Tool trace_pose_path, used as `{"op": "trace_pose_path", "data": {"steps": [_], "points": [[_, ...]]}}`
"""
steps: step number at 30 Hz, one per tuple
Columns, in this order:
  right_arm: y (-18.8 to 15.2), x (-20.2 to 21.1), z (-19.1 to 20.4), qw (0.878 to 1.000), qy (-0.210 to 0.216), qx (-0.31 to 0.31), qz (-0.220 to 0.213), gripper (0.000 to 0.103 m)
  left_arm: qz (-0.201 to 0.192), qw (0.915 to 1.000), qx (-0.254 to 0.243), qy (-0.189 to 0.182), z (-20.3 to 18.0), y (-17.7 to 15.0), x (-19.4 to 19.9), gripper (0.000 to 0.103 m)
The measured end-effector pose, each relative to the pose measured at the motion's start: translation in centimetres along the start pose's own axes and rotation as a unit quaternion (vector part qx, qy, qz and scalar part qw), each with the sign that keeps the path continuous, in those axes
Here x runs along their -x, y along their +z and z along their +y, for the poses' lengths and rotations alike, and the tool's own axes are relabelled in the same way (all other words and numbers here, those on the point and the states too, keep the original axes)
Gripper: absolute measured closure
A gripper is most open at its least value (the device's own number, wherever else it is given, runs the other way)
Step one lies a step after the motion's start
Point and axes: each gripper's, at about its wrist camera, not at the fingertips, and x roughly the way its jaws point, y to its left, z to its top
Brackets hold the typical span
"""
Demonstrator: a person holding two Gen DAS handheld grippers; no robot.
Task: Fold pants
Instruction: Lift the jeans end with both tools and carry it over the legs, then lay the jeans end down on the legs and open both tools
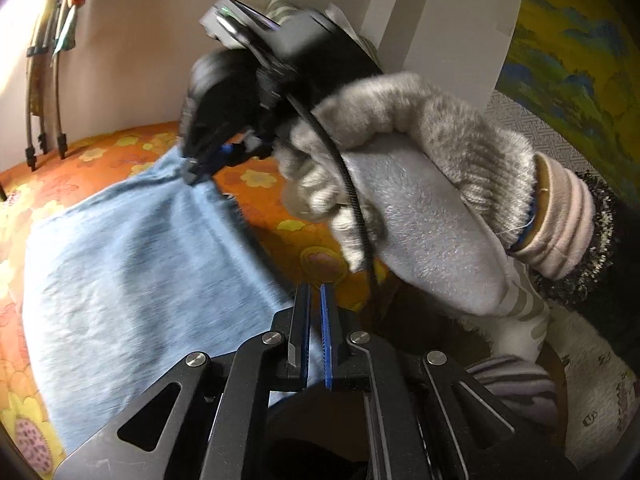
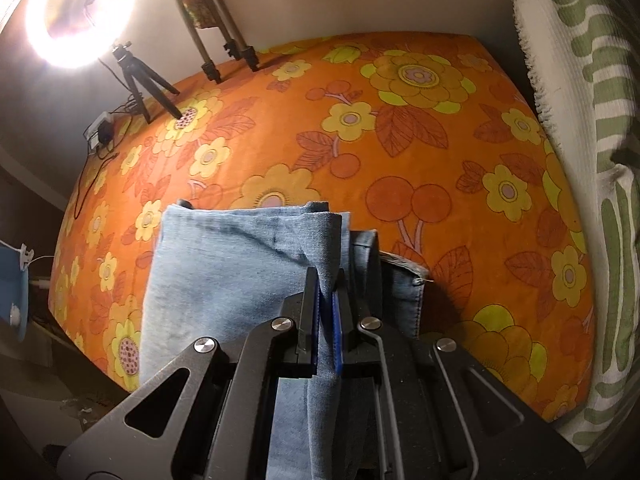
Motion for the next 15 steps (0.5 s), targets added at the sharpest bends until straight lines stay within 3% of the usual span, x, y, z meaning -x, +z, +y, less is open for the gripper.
{"op": "trace_pose_path", "data": {"steps": [9,15], "points": [[-0.4,-1.7,-2.0,1.0,-0.01,-0.009,0.005,0.099,0.016,0.9951,0.025,0.094,7.9,-1.1,4.9,0.099],[-0.3,-2.2,-2.4,0.999,-0.044,-0.001,-0.004,0.1,0.039,0.9886,0.041,0.139,11.4,-2.9,6.1,0.099]]}}
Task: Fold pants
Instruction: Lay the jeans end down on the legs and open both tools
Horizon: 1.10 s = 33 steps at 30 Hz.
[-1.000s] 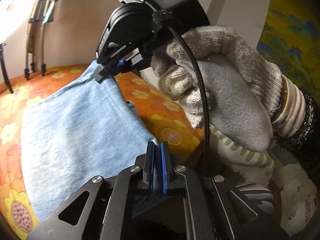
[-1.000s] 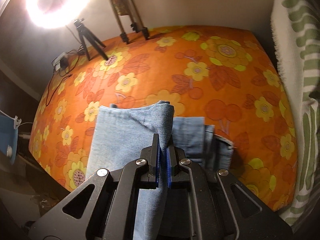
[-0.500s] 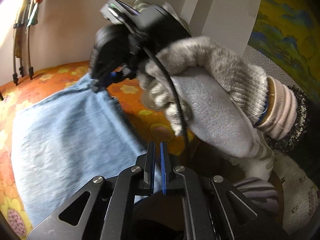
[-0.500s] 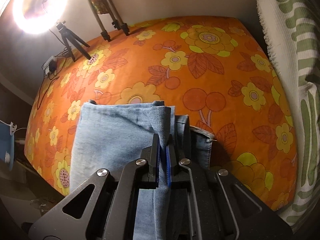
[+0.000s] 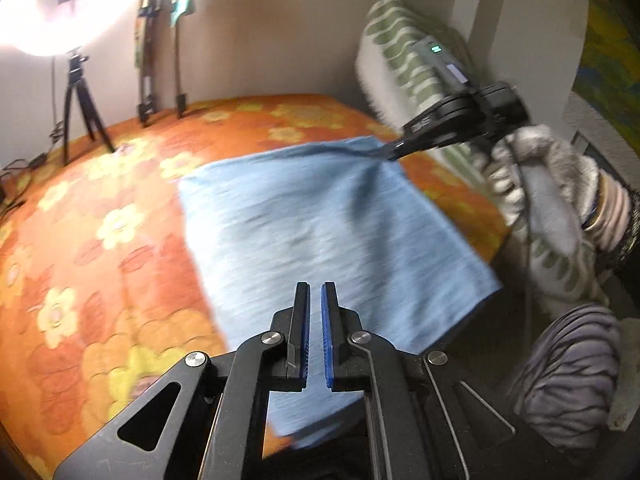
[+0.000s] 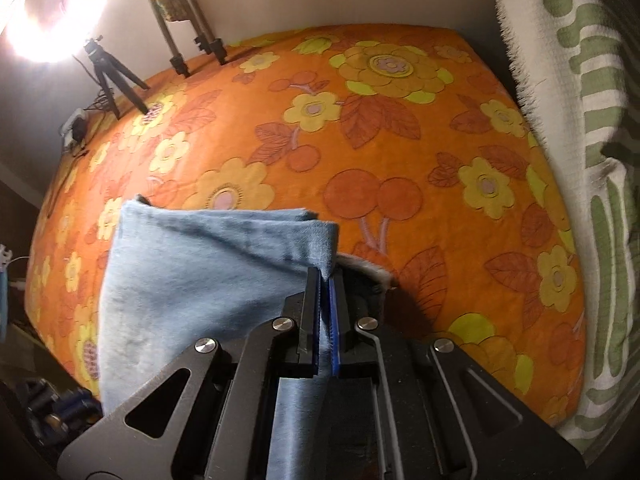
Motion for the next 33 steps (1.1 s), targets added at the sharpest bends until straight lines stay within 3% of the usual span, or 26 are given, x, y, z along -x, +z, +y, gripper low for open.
{"op": "trace_pose_path", "data": {"steps": [5,10,14,18,22,27,33], "points": [[-0.2,-0.3,-0.2,1.0,0.0,0.004,-0.003,0.1,0.026,0.9996,-0.003,0.005,-0.3,-1.8,-1.6,0.099],[0.0,1.4,-0.3,0.999,-0.044,0.005,-0.029,0.1,0.036,0.9993,-0.008,-0.006,-1.5,-3.4,-2.0,0.099],[0.1,4.0,-0.7,0.997,-0.021,-0.009,-0.068,0.1,0.034,0.9993,-0.012,-0.006,-1.9,-3.8,-2.0,0.099],[-0.2,5.0,1.7,0.995,0.021,0.02,-0.093,0.1,0.034,0.9993,-0.013,-0.002,-1.9,-3.8,-1.9,0.099],[0.2,2.3,3.9,0.997,0.031,0.029,-0.068,0.1,0.032,0.9993,-0.018,0.008,-2.2,-4.0,-1.7,0.099],[0.7,-1.6,3.9,0.999,0.011,0.005,-0.038,0.1,0.032,0.9991,-0.02,0.018,-2.2,-4.2,-1.2,0.099],[0.9,-2.4,3.6,0.999,0.003,-0.003,-0.045,0.102,0.03,0.999,-0.017,0.029,-2.1,-4.2,-0.6,0.099]]}}
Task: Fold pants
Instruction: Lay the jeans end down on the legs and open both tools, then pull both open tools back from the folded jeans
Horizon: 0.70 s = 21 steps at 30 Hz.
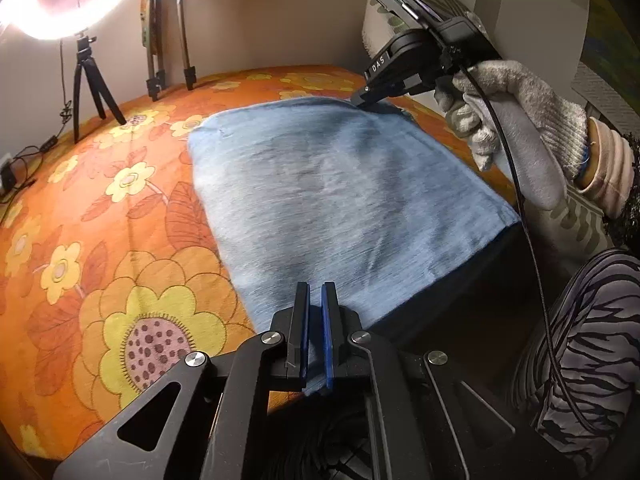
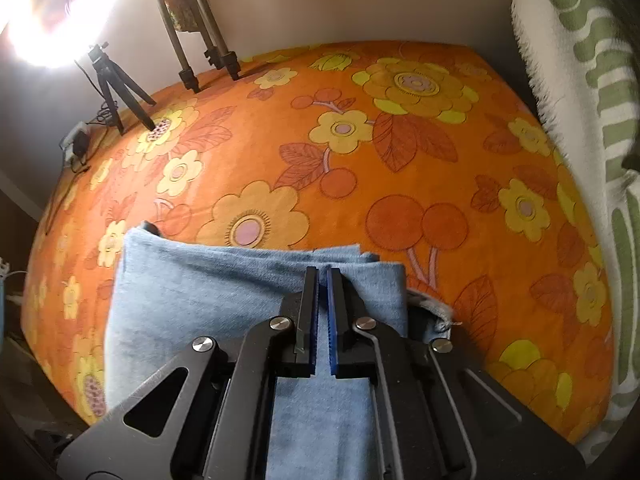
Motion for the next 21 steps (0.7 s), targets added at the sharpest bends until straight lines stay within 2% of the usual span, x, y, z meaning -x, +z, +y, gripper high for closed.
{"op": "trace_pose_path", "data": {"steps": [7,12,16,17,21], "points": [[-0.5,1.8,0.2,1.0,-0.016,-0.016,-0.01,0.1,-0.02,0.9996,0.001,0.021,0.9,0.2,2.5,0.099],[-1.1,5.7,-0.1,0.999,0.011,-0.027,-0.038,0.099,-0.037,0.9984,-0.002,0.042,1.7,0.3,4.9,0.099],[-1.8,9.7,-0.1,0.997,0.033,-0.033,-0.064,0.086,-0.054,0.9968,-0.003,0.059,2.8,0.7,7.5,0.098],[-2.0,10.6,-0.1,0.996,0.039,-0.034,-0.071,0.082,-0.058,0.9963,-0.003,0.064,3.1,0.9,8.5,0.093],[-3.1,15.0,0.4,0.993,0.046,-0.024,-0.105,0.078,-0.074,0.9943,-0.001,0.077,4.5,2.1,12.2,0.088]]}}
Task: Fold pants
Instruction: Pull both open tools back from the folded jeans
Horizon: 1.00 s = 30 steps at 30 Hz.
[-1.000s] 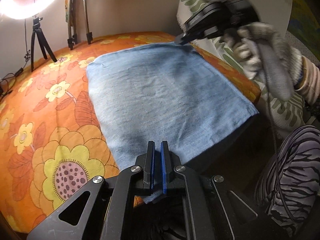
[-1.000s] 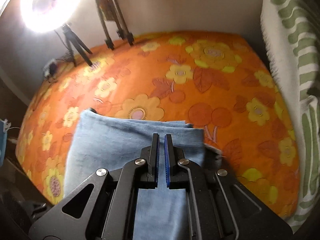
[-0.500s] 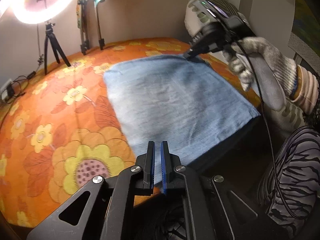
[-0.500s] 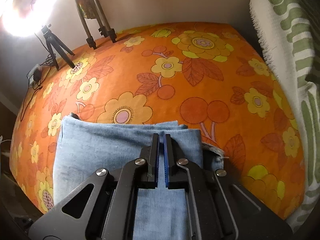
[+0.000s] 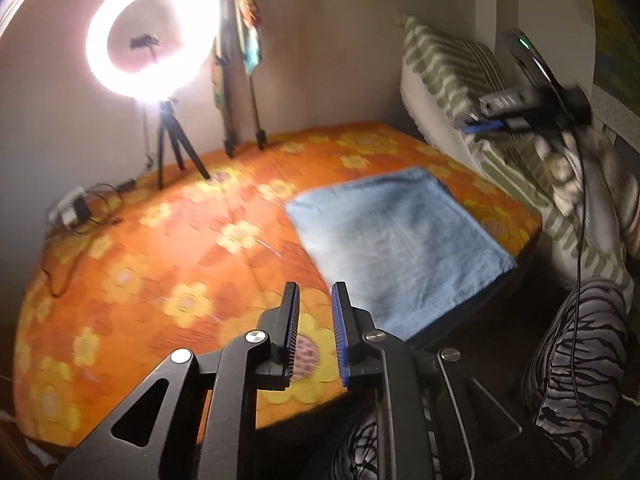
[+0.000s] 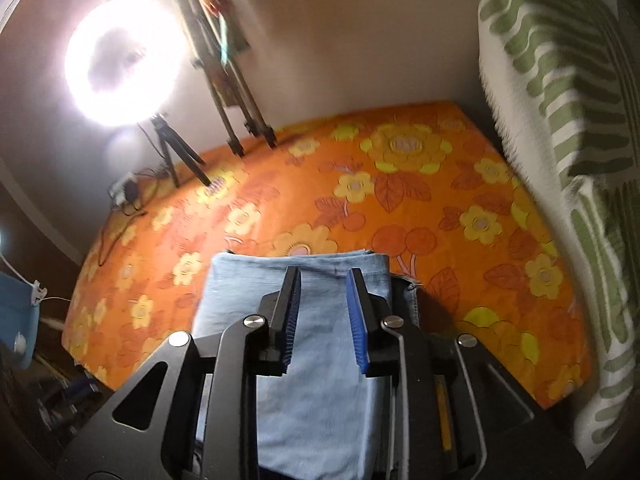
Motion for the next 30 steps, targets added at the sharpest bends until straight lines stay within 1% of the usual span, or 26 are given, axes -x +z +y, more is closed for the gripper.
{"op": "trace_pose_path", "data": {"steps": [2,5,9,12,13,16,18,19,20,21,22,23,25,27,28,29,30], "points": [[-0.3,1.6,0.3,1.0,0.006,0.002,-0.011,0.072,-0.01,0.9999,0.0,0.008,1.1,1.4,2.1,0.088],[-1.0,4.0,0.3,1.0,0.021,-0.001,-0.023,0.072,-0.018,0.9997,0.006,0.012,2.6,3.2,4.9,0.088],[-2.0,6.2,0.3,0.999,0.029,-0.003,-0.032,0.072,-0.025,0.9994,0.013,0.019,4.2,6.4,8.7,0.088],[-2.5,7.0,0.2,0.999,0.034,-0.005,-0.035,0.071,-0.02,0.9996,0.015,0.014,4.6,8.6,10.5,0.087],[-2.6,7.2,0.1,0.999,0.036,-0.006,-0.035,0.071,-0.018,0.9997,0.015,0.012,4.7,9.2,10.8,0.085],[-3.3,7.8,0.0,0.999,0.037,-0.003,-0.037,0.071,-0.025,0.9995,0.008,0.019,4.4,11.4,12.3,0.084],[-3.5,7.9,-0.2,0.999,0.039,-0.003,-0.036,0.07,-0.032,0.9993,-0.001,0.017,3.9,12.9,13.1,0.084],[-3.7,8.0,-0.3,0.998,0.04,-0.005,-0.037,0.067,-0.033,0.9993,-0.003,0.016,3.7,13.3,13.3,0.084],[-3.8,7.9,-0.5,0.998,0.041,-0.006,-0.037,0.064,-0.033,0.9993,-0.006,0.014,3.3,13.8,13.3,0.084],[-3.8,7.9,-0.7,0.998,0.041,-0.007,-0.038,0.064,-0.033,0.9994,-0.008,0.008,2.8,14.4,13.1,0.084],[-3.9,7.8,-0.9,0.998,0.04,-0.01,-0.038,0.063,-0.032,0.9994,-0.009,0.004,2.6,14.6,12.9,0.082],[-4.0,7.6,-1.1,0.998,0.041,-0.013,-0.036,0.063,-0.03,0.9995,-0.009,-0.004,2.2,14.8,12.4,0.076],[-4.1,7.1,-1.6,0.998,0.041,-0.018,-0.033,0.063,-0.024,0.9995,-0.006,-0.019,1.4,14.9,10.9,0.071],[-4.2,6.4,-2.1,0.999,0.039,-0.022,-0.027,0.062,-0.01,0.9991,-0.001,-0.042,0.7,14.5,8.3,0.071],[-4.3,6.0,-2.5,0.999,0.038,-0.025,-0.024,0.059,-0.004,0.9988,0.003,-0.049,0.5,14.3,7.4,0.071],[-4.3,5.6,-2.7,0.999,0.036,-0.027,-0.021,0.054,0.004,0.9983,0.009,-0.058,0.3,14.1,6.2,0.071],[-4.4,5.3,-3.1,0.999,0.036,-0.03,-0.02,0.051,0.014,0.9975,0.016,-0.067,0.1,13.7,4.7,0.071]]}}
